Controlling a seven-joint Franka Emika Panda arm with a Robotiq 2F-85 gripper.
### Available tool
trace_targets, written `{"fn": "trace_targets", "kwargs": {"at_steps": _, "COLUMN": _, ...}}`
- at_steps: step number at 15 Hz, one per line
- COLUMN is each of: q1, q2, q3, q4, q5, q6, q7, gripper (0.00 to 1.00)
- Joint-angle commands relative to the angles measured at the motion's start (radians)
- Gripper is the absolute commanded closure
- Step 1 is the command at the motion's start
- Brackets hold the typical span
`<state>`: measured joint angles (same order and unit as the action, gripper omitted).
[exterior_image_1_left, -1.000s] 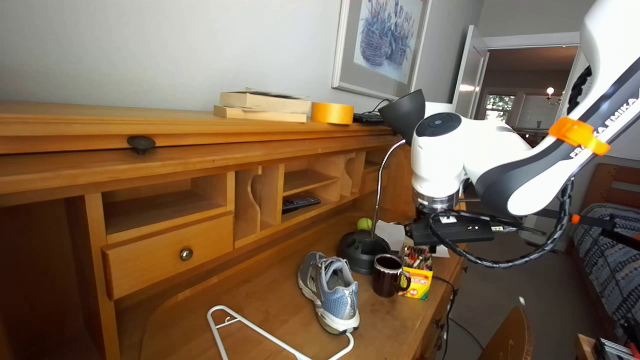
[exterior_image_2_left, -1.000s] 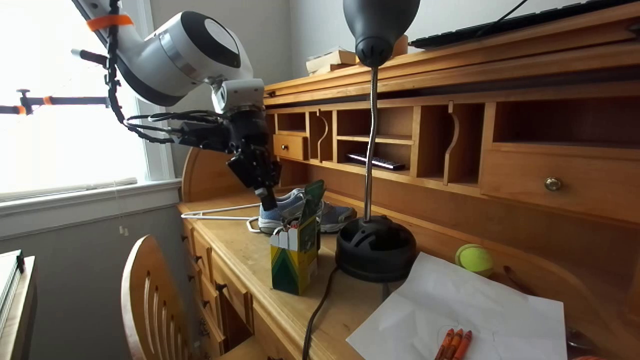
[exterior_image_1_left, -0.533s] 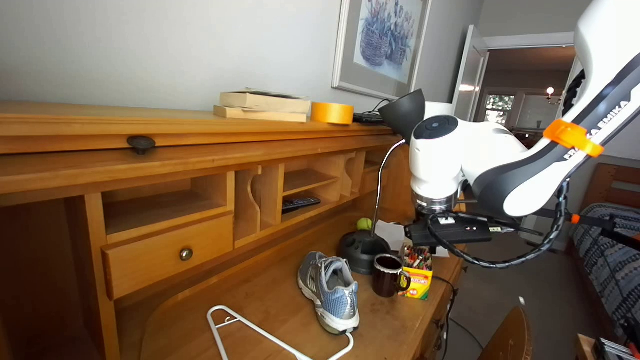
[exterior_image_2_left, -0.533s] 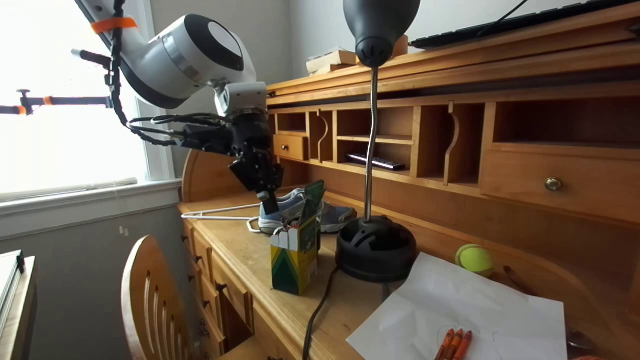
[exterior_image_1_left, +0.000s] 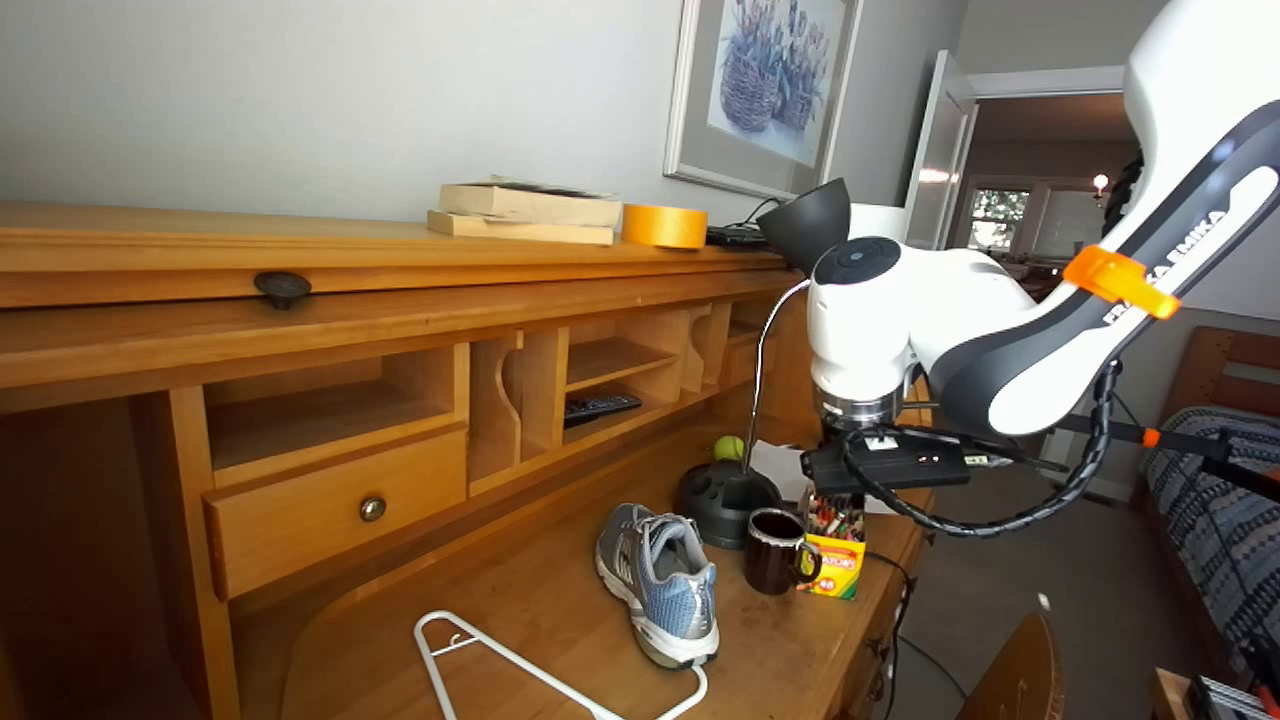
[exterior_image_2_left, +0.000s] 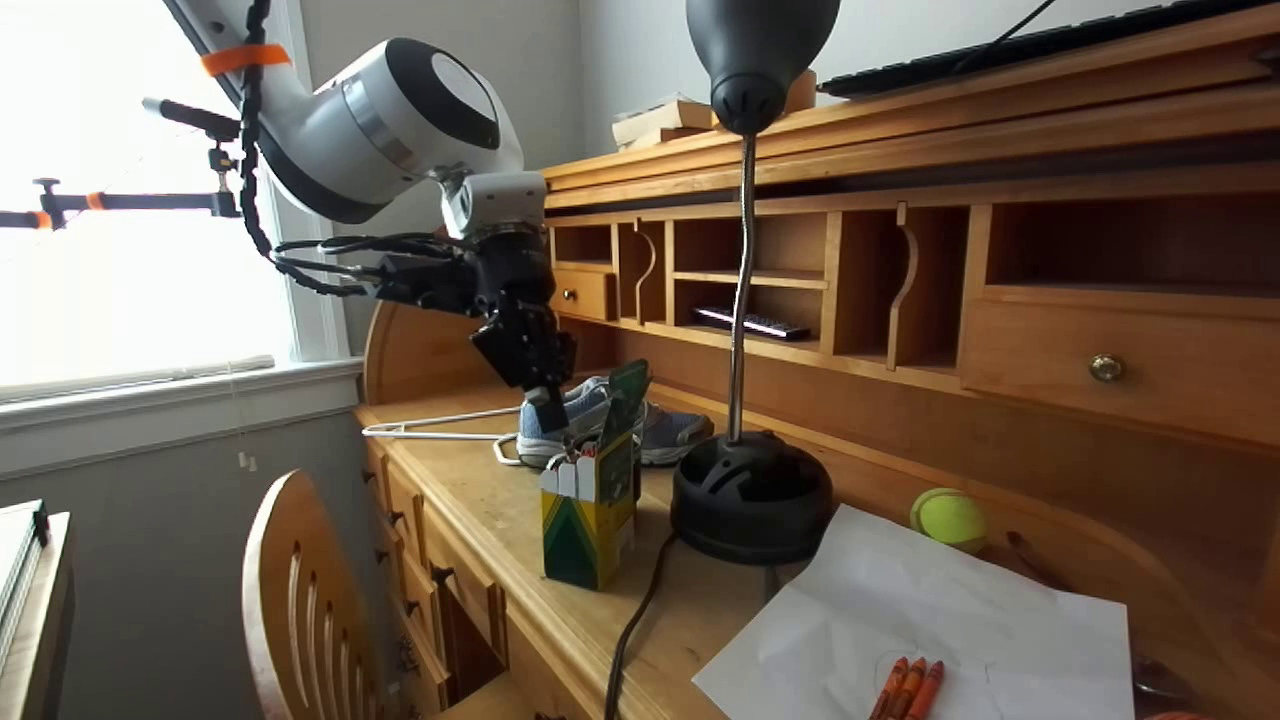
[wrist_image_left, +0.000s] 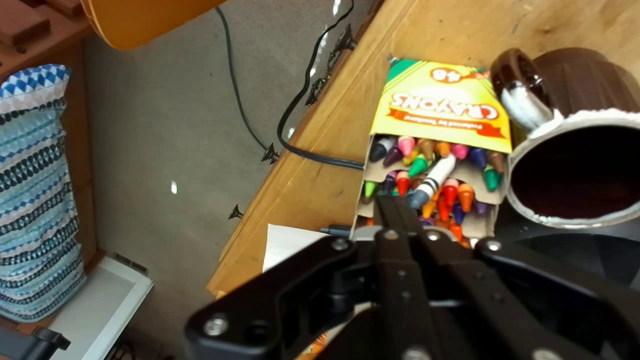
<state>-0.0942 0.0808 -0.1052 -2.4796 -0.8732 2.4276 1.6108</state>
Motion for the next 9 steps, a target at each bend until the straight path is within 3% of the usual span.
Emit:
{"fn": "trace_targets", "kwargs": {"at_steps": 1, "q1": 0.005, "q2": 0.039, "q3": -0.005, "q4": 0.025, "q5": 0.017, "q6": 0.01, "q7": 0.002, "gripper": 1.0}}
{"fn": "trace_targets", "kwargs": {"at_steps": 9, "q1": 0.009, "q2": 0.087, "q3": -0.01, "q4": 0.062, "q5": 0.013, "q6": 0.02, "q7": 0.008, "gripper": 1.0}}
